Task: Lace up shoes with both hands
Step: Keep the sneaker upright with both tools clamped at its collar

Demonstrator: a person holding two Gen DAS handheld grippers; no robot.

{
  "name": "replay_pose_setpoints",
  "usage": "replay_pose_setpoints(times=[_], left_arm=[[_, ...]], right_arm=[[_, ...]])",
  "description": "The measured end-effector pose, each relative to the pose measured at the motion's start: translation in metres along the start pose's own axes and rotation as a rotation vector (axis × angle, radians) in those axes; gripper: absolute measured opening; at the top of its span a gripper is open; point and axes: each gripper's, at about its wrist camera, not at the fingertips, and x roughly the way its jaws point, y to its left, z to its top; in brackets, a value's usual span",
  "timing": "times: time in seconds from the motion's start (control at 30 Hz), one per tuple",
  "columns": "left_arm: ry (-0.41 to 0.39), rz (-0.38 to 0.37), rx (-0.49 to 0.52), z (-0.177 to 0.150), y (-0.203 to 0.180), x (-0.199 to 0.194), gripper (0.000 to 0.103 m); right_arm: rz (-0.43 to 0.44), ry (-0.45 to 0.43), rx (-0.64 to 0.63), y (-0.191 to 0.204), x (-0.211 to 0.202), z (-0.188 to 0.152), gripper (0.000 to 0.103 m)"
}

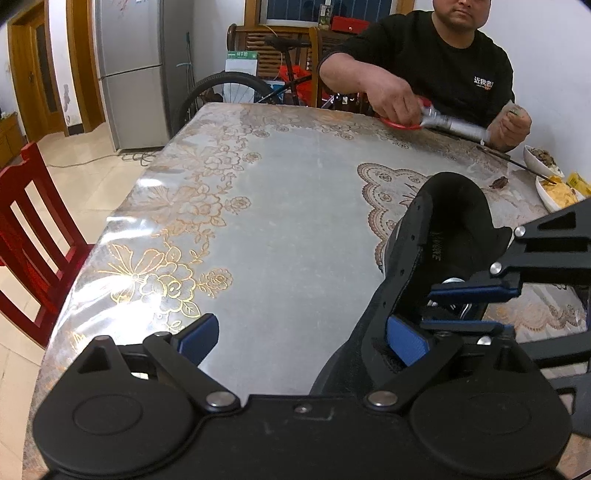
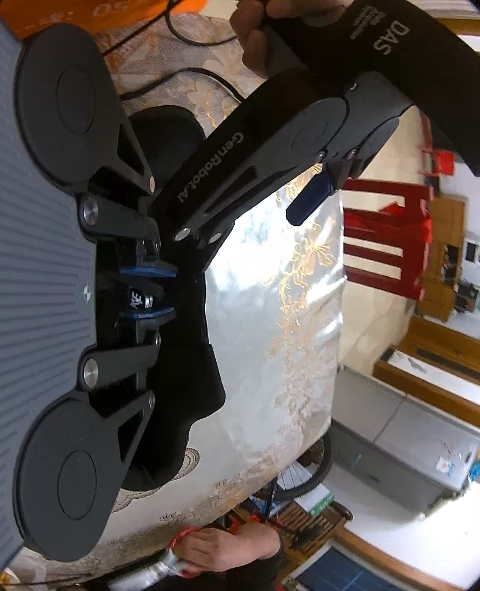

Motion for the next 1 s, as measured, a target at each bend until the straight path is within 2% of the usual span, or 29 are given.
replay_pose_setpoints(times=[0.13, 0.3, 0.63, 0.7, 0.87, 0.9, 0.97, 1.0], left_arm=[[-0.003, -0.012, 0.005, -0.001, 0.000, 0.001, 0.098], [0.002, -0.056, -0.013, -0.001, 0.006, 0.005, 0.098], [-0.001, -0.153, -0.021, -0.003, 0.023, 0.009, 0.098], [-0.003, -0.180, -0.032, -0.004, 0.028, 0.011, 0.098], [0.005, -0.246, -0.057, -0.004, 0.038, 0.017, 0.098], [0.004, -0.254, -0.057, -0.004, 0.039, 0.017, 0.098], [0.002, -0.262, -0.052, -0.004, 0.040, 0.017, 0.098], [0.003, -0.265, -0.051, -0.004, 0.041, 0.017, 0.098]], right_arm=[[0.014, 0.050, -0.019, -0.003, 0.000, 0.003, 0.017], [-0.014, 0.124, 0.020, -0.001, 0.007, 0.013, 0.018], [-0.144, 0.247, -0.024, 0.016, 0.026, 0.024, 0.018], [-0.172, 0.276, 0.001, 0.014, 0.029, 0.028, 0.023], [-0.178, 0.308, 0.109, 0.003, 0.030, 0.030, 0.024], [-0.181, 0.313, 0.111, 0.004, 0.031, 0.031, 0.024], [-0.194, 0.323, 0.089, 0.008, 0.033, 0.032, 0.014], [-0.204, 0.329, 0.073, 0.012, 0.033, 0.033, 0.013]])
